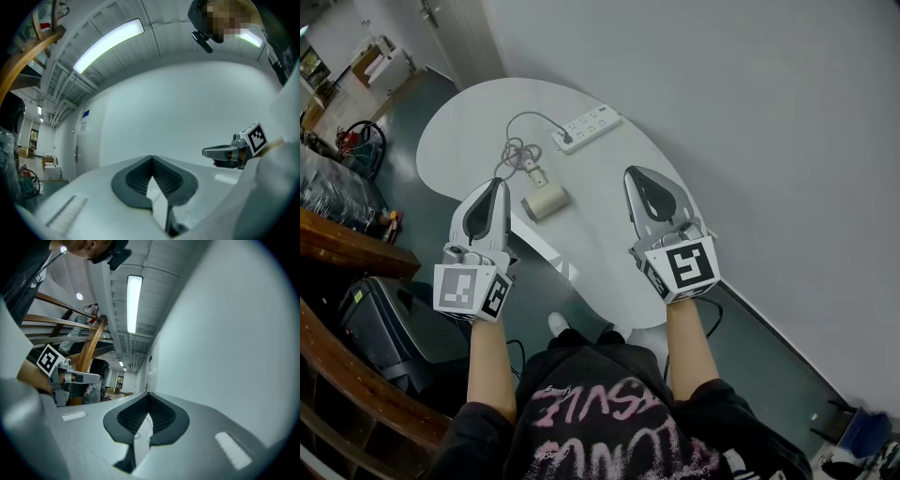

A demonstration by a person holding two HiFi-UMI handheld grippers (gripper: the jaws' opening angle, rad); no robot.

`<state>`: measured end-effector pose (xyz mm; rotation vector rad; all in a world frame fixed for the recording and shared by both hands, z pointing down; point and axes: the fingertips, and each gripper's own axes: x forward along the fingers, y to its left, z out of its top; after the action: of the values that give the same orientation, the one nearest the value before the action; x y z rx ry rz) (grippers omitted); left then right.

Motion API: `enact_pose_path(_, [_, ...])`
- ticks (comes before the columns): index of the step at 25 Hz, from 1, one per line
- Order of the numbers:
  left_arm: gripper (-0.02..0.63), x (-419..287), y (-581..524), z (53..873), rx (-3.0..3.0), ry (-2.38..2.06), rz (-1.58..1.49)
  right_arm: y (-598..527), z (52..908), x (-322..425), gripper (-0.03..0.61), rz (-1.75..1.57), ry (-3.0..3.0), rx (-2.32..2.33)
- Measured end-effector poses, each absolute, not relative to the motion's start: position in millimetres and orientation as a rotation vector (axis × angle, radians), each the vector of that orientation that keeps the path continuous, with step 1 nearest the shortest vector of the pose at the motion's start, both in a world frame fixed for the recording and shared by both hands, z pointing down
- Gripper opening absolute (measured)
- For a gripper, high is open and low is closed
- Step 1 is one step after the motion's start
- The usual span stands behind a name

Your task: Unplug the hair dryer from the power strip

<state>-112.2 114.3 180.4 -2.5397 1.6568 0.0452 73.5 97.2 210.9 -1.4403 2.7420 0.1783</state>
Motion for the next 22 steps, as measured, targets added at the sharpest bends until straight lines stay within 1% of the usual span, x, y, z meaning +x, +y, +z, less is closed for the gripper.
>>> enact_pose_path(9, [0.000,-94,113,175,-2.516,1.664,0.049,94,214,86,0.009,0.172,2.775,-1.391])
enact_pose_path(22, [0.000,-141,62,196,-2.572,1.650,0.062,50,229,35,0.009,0.141,2.815,-1.422])
